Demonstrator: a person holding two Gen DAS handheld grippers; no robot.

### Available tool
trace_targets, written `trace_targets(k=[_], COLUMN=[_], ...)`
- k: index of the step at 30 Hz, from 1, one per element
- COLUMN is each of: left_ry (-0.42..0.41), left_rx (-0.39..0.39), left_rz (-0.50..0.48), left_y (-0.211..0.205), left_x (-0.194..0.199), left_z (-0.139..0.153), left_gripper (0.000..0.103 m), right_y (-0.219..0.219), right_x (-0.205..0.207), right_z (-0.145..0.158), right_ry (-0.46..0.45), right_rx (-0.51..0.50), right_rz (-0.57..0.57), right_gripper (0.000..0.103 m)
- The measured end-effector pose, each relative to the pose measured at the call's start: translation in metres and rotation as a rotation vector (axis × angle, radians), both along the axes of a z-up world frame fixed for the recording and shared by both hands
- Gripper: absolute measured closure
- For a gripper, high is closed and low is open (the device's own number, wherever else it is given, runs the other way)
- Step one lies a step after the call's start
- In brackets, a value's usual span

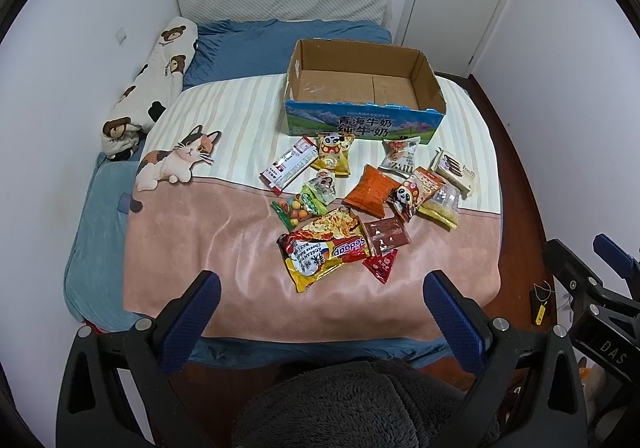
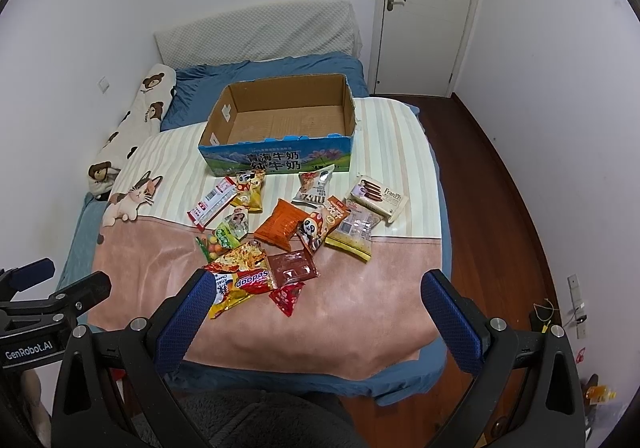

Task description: Organize snacks

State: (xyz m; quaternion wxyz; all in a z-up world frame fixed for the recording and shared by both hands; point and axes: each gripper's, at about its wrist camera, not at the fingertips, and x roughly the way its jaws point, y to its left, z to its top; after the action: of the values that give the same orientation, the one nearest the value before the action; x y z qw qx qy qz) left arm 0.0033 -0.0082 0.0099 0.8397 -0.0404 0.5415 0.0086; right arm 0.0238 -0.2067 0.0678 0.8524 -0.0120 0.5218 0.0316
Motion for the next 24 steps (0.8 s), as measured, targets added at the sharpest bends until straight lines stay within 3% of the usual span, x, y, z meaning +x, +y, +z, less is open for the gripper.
trace_targets(k=[6,10,13,18,24], left_ry=[-0.021,-0.007,0.029,0.124,0.26], left_rx=[0.031,0.125,0.204,0.318,0.399], left_rz=[0.029,0.041,-0.004,-0.172,-0.44], left_y=[0.009,0.02,0.024,0.018,-0.016], left_x=[0.018,0.043,0.063,0.095,0.125], left_z=[-0.024,-0.061,-0.097,-0.168,-0.257], left_gripper=[0.0,0.0,0.0,0.0,0.0], right_y=[-0.002,-0.003,-0.004,-0.006,-0.015], right_x=[0.01,0.041,0.059,0.08,0.093], right_z=[-0.023,-0.08,-0.131,-0.214,-0.287], right_ry=[0.034,0.139,0.25,0.381,0.479], right_rx=[0.038,0.124,0.192,0.237,0.215], right_rz=[-0.025,-0.067,-0.105,-0.145,-0.185], right_gripper=[0.0,0.0,0.0,0.0,0.0])
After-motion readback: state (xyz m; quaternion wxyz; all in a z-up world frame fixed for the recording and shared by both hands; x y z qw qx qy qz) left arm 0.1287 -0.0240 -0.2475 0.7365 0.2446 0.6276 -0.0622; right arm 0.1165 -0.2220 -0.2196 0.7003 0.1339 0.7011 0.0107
